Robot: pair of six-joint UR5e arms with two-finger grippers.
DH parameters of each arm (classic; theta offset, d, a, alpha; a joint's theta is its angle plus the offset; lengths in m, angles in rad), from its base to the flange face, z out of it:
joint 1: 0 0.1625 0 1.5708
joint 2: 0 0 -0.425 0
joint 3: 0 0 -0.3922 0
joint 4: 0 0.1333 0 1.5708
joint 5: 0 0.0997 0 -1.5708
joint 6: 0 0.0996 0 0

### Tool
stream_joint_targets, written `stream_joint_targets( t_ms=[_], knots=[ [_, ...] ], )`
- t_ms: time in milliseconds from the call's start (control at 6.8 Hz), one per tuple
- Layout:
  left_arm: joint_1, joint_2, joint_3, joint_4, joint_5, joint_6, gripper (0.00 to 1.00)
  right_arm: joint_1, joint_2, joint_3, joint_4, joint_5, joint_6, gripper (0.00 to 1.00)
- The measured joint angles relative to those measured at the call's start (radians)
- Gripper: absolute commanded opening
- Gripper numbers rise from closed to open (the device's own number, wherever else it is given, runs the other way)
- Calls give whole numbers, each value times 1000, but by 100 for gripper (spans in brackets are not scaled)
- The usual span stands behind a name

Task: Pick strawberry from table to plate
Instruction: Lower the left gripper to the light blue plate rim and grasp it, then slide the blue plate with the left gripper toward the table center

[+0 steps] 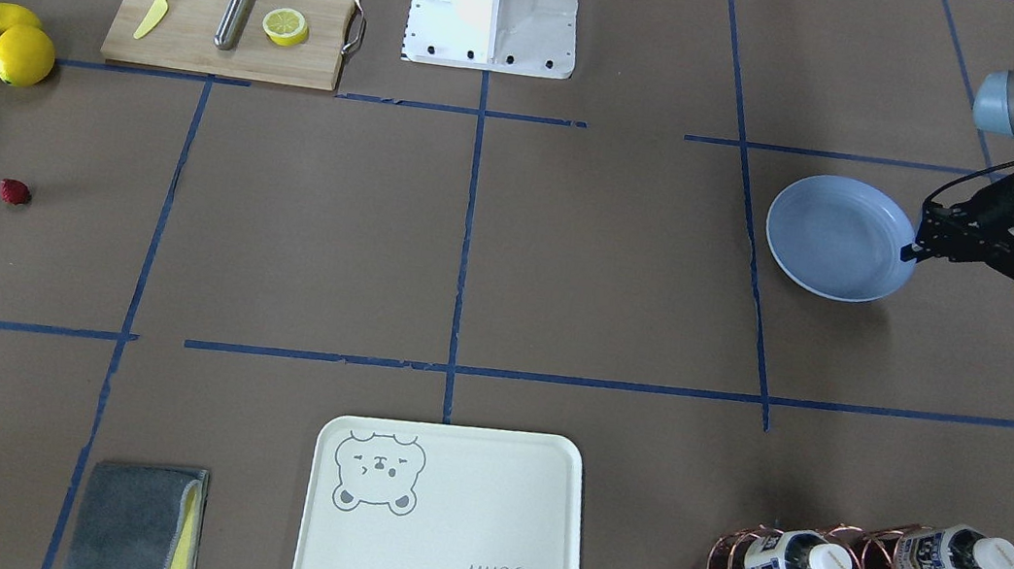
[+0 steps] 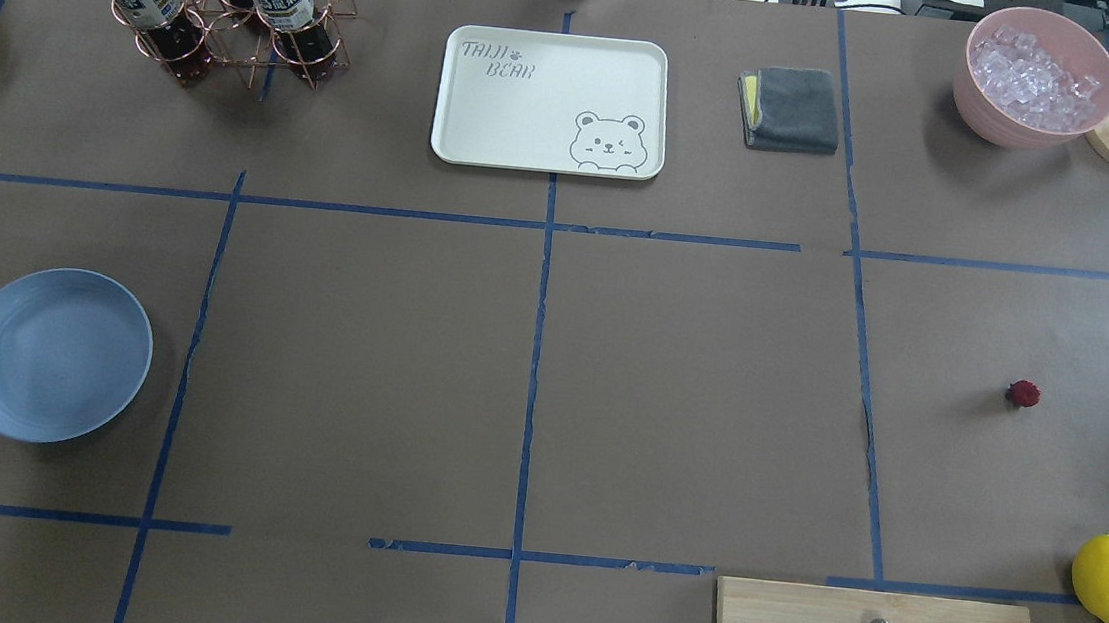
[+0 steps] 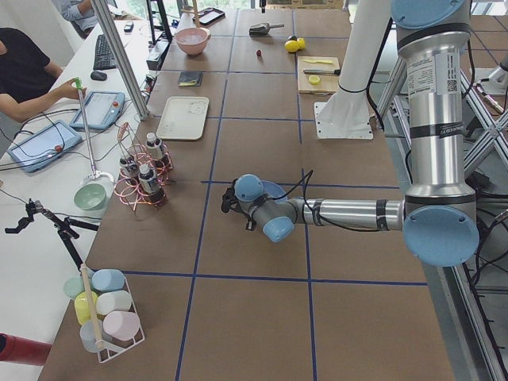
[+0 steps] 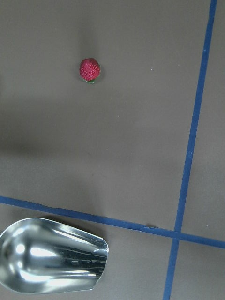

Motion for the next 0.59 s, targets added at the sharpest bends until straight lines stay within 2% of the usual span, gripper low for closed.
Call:
stream_joint_targets(
  t_ms=[294,441,588],
  knots=[
    [38,-128,-80,-3,-31,-327,0,0,0,0,0,0,0,100],
    [114,-221,-102,-2,-15,-494,0,0,0,0,0,0,0,100],
    [216,-320,-102,0,50,-651,0,0,0,-1,0,0,0,100]
  ],
)
